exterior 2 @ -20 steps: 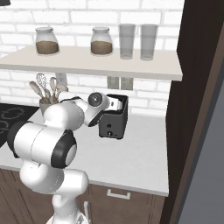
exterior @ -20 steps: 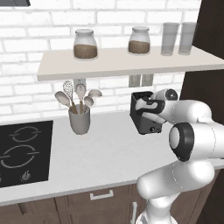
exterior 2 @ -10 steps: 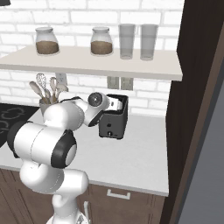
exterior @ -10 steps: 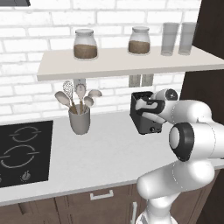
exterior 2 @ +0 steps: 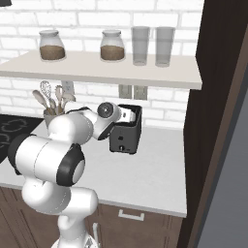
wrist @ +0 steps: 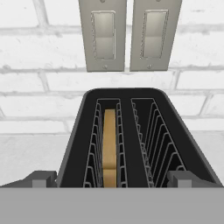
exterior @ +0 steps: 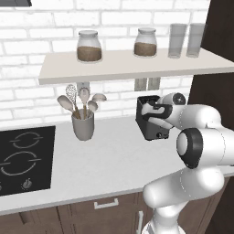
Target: Start the toaster. Once the lever pops up, take the bread to the plate on the dining counter.
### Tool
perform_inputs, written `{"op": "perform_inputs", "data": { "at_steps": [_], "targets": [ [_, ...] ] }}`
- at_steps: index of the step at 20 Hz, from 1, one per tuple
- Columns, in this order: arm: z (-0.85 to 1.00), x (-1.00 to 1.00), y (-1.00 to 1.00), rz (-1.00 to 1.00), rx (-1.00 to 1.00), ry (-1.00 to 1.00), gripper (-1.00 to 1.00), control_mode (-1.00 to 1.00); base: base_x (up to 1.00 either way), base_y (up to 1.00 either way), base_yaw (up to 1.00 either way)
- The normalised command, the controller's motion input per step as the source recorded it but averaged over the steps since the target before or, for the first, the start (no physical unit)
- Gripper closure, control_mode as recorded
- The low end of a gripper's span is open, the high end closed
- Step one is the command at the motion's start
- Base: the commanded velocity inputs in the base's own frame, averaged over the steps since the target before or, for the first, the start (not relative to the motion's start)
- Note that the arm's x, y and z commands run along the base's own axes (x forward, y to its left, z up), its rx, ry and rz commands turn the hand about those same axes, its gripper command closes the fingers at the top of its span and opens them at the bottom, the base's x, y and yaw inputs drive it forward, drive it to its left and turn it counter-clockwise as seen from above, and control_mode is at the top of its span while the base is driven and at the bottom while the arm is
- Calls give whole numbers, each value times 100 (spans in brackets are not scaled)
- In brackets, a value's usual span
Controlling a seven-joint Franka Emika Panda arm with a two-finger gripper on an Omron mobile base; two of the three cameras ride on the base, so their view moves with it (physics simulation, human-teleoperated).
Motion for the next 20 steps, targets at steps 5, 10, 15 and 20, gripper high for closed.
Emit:
{"op": "perform_inputs", "data": {
  "at_steps": [5,10,15,20],
  "targets": [
    [0,0,0,0,0,0,-100,-100,0,0,0],
    [0,0,0,0,0,0,-100,-100,0,0,0],
    [0,0,0,0,0,0,-100,-100,0,0,0],
    [0,0,0,0,0,0,-100,-100,0,0,0]
  ]
}}
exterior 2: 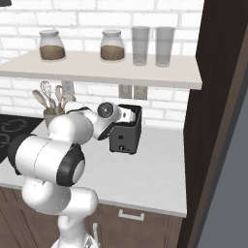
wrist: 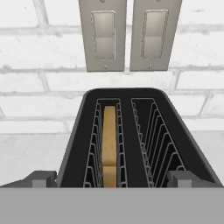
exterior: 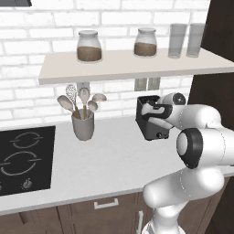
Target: Start the toaster. Once the lever pops up, take the bread to the plate on the dining counter.
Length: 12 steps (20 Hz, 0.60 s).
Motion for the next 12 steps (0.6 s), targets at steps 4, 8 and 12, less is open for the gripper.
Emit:
{"op": "perform_inputs", "data": {
  "at_steps": [4,8,12],
  "targets": [
    [0,0,0,0,0,0,-100,-100,0,0,0],
    [0,0,0,0,0,0,-100,-100,0,0,0],
    [0,0,0,0,0,0,-100,-100,0,0,0]
  ]
}}
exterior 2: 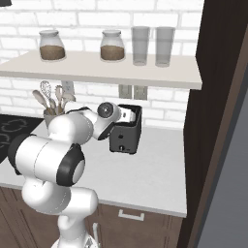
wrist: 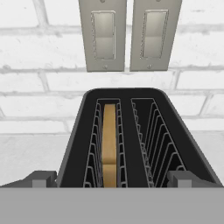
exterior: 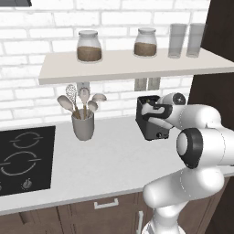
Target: Start the toaster. Once the lever pops up, take the bread to the plate on the dining counter.
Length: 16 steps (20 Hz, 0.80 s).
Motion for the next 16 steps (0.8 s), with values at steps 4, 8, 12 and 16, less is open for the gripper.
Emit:
{"op": "perform_inputs", "data": {
  "at_steps": [4,8,12,16],
  "targets": [
    [0,0,0,0,0,0,-100,-100,0,0,0],
    [0,0,0,0,0,0,-100,-100,0,0,0],
    [0,0,0,0,0,0,-100,-100,0,0,0],
    [0,0,0,0,0,0,-100,-100,0,0,0]
  ]
}}
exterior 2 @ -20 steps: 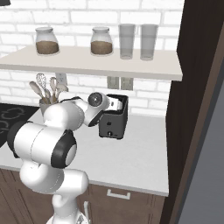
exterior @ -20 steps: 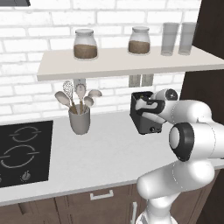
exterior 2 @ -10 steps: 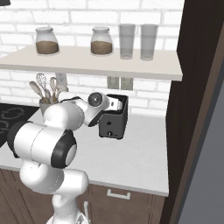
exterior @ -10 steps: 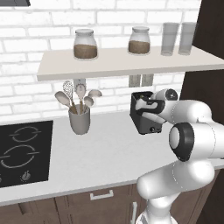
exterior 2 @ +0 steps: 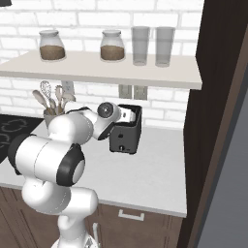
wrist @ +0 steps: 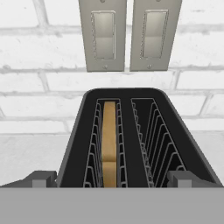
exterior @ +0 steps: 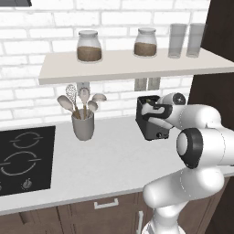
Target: Start the toaster. Once the lever pops up, take the bread to the plate on the dining counter.
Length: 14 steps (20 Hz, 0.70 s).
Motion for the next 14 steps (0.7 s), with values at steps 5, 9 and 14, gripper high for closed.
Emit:
{"op": "perform_inputs", "data": {
  "at_steps": [5,9,14],
  "targets": [
    [0,0,0,0,0,0,-100,-100,0,0,0],
    [0,0,0,0,0,0,-100,-100,0,0,0],
    [0,0,0,0,0,0,-100,-100,0,0,0]
  ]
}}
